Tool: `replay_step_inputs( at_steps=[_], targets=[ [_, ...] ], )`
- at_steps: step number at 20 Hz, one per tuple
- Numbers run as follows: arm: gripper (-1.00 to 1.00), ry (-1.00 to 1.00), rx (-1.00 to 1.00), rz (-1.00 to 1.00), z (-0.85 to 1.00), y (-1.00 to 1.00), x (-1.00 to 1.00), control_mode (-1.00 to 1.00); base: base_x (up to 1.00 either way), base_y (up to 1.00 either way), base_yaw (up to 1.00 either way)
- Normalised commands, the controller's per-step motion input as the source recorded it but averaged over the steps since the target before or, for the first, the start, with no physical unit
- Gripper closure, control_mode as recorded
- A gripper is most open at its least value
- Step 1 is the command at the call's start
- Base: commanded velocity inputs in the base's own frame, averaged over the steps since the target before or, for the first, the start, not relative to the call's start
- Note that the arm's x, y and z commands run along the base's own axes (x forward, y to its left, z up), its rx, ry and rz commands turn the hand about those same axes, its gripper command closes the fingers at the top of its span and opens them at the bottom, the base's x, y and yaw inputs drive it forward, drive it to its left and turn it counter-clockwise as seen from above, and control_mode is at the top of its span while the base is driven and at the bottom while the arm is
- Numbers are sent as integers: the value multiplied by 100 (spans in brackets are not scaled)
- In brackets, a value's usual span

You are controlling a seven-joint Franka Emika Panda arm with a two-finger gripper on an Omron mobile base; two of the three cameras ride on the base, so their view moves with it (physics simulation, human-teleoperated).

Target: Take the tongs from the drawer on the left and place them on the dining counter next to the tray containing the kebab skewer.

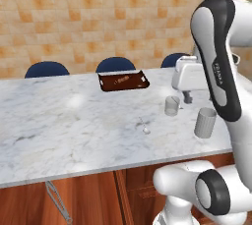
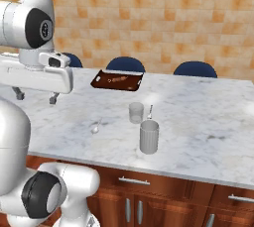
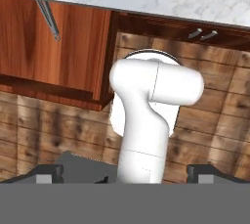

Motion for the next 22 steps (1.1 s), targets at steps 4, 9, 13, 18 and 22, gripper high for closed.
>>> replay_step_inputs(
  at_steps=[4, 9, 13, 18, 22],
  targets=[
    [-100, 2, 3, 0, -56, 9, 0, -100, 0, 0, 0],
    [-100, -7, 4, 0, -53, 17, 0, -100, 0, 0, 0],
    [-100, -18, 4, 0, -44, 19, 0, -100, 0, 0, 0],
    [-100, -20, 1, 0, -32, 27, 0, -100, 0, 0, 0],
    [-100, -19, 0, 0, -24, 37, 0, -100, 0, 0, 0]
  ],
)
